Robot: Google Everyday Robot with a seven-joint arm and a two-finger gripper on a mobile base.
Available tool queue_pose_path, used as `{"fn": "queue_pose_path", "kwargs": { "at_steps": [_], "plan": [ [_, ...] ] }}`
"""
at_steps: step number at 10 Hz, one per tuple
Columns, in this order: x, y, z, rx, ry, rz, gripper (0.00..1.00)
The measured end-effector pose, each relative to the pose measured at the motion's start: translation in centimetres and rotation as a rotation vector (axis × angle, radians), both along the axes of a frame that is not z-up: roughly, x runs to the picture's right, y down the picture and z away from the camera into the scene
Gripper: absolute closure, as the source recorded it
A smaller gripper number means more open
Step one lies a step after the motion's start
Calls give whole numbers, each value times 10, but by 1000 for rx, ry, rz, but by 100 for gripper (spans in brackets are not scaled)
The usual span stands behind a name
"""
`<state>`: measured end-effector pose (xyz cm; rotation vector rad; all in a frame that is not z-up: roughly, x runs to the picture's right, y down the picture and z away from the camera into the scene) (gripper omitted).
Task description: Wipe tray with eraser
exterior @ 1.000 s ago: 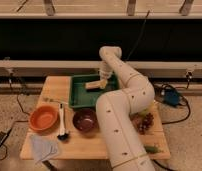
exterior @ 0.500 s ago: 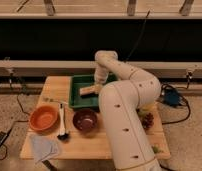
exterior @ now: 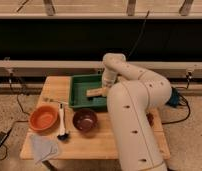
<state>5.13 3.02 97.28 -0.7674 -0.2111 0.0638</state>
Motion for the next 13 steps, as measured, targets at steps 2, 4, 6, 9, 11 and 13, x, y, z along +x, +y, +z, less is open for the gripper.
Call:
{"fn": "queue_pose_path", "kwargs": {
  "at_steps": [2, 4, 6, 9, 11, 13],
  "plan": [
    [16, 0, 4, -8, 37, 23, 100],
    [23, -6, 8, -2, 53, 40, 100],
    [20, -14, 10, 9, 46, 45, 100],
    [-10, -19, 10, 24, -32, 22, 100],
    [-34, -10, 6, 19, -117, -17, 100],
    [-37, -4, 0, 12, -181, -40, 100]
  ]
}}
